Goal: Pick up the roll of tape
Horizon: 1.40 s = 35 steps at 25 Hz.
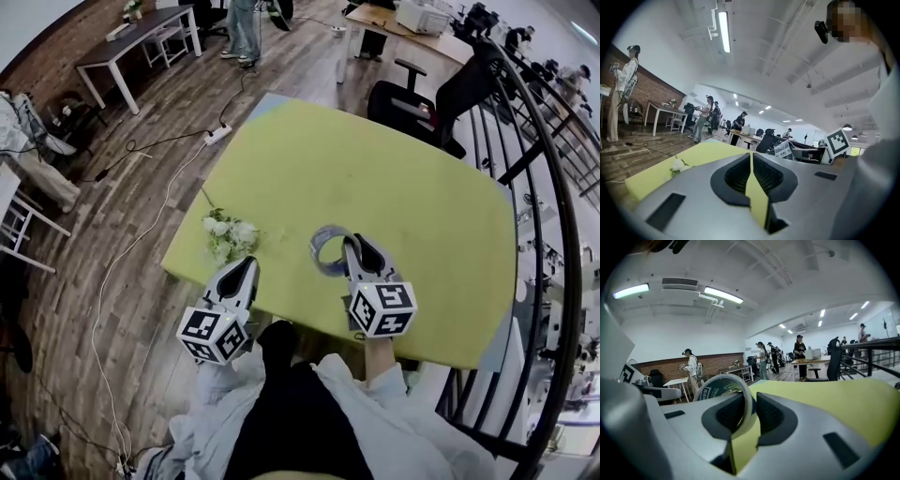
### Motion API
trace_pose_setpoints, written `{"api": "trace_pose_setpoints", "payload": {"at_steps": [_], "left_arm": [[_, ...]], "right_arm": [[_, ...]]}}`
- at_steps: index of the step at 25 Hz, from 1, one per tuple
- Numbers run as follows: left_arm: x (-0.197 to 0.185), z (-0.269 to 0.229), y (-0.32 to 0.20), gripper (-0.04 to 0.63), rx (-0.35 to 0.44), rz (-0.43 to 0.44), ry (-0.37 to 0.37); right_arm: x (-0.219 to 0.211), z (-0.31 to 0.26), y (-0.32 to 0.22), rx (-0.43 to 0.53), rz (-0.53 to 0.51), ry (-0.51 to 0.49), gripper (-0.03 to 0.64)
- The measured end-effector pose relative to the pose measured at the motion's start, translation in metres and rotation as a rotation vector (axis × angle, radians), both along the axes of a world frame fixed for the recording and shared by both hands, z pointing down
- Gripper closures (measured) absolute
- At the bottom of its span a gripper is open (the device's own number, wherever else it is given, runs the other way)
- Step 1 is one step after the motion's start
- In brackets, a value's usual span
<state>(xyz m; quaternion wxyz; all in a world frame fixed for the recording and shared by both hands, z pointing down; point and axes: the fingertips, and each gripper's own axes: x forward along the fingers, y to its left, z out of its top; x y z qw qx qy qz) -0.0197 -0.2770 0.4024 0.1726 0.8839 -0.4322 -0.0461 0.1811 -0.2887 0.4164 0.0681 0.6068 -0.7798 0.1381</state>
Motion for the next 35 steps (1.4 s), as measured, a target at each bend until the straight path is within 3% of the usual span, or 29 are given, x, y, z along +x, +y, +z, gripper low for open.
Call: {"api": "trace_pose_setpoints", "payload": {"at_steps": [7, 16, 23, 35], "left_arm": [[0.003, 0.012, 0.063, 0.566, -0.002, -0.008, -0.033], [0.011, 0.039, 0.120, 0.566, -0.021, 0.012, -0.149], [0.015, 0.046, 0.131, 0.566, -0.021, 0.018, -0.210], [0.026, 0.046, 0.144, 0.566, -0.012, 0.055, -0.202]], "right_arm": [[0.021, 0.011, 0.085, 0.023, 0.085, 0.043, 0.534], [0.041, 0.026, 0.166, 0.036, 0.160, 0.035, 0.538], [0.044, 0.034, 0.192, 0.030, 0.184, 0.009, 0.543], [0.042, 0.033, 0.206, 0.043, 0.189, 0.004, 0.545]]}}
